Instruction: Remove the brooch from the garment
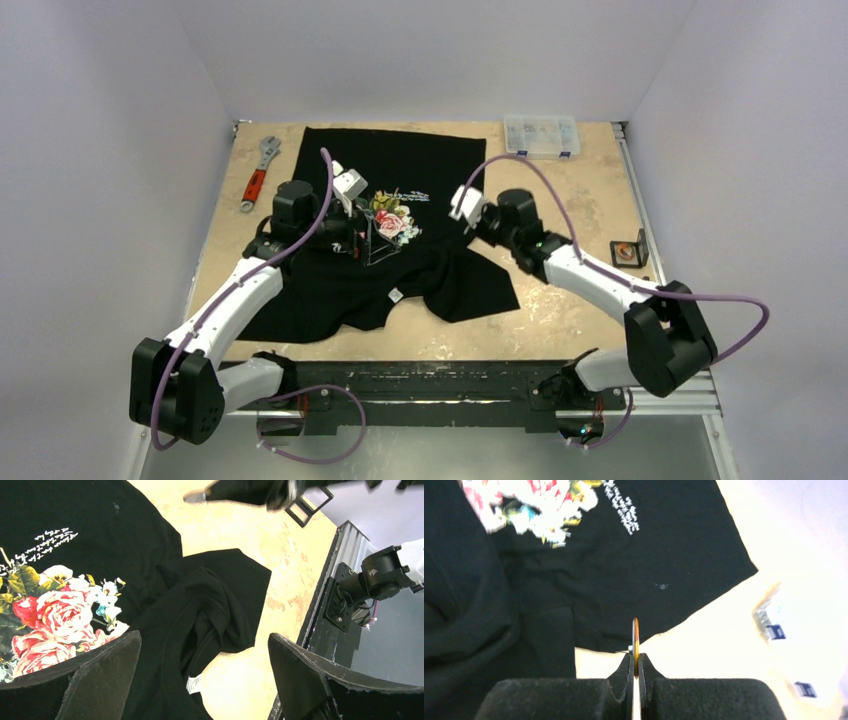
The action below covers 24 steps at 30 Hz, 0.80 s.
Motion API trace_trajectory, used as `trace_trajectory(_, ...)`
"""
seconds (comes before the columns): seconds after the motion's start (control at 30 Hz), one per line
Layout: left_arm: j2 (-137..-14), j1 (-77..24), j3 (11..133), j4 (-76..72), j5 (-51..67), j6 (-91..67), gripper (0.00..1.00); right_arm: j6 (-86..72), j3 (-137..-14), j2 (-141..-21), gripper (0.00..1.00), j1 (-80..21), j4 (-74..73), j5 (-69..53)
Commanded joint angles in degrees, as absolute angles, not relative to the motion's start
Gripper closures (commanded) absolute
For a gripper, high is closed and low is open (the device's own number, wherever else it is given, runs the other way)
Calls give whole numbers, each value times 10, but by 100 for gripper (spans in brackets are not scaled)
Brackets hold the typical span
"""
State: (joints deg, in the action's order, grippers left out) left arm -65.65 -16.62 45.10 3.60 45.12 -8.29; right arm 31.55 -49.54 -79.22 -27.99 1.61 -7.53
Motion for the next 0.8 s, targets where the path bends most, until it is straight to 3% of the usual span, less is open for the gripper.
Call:
trace_trajectory(0.0, -660, -162, 467, 13, 506, -58, 5, 114, -622, -821, 100, -217, -150, -310)
trace_trajectory(0.1, -671, -163, 473, 9, 518, -58, 5, -41, -647, -862, 100, -175, -173, -486)
trace_trajectory(0.2, -684, -166, 476, -12, 526, -62, 5, -223, -622, -890, 100, -155, -80, -621)
trace_trajectory(0.5, -738, -215, 485, -76, 506, -128, 7, -575, -527, -901, 100, -154, 271, -709)
trace_trajectory(0.77, -794, -235, 513, -155, 500, -243, 16, -587, -525, -905, 100, -155, 275, -714)
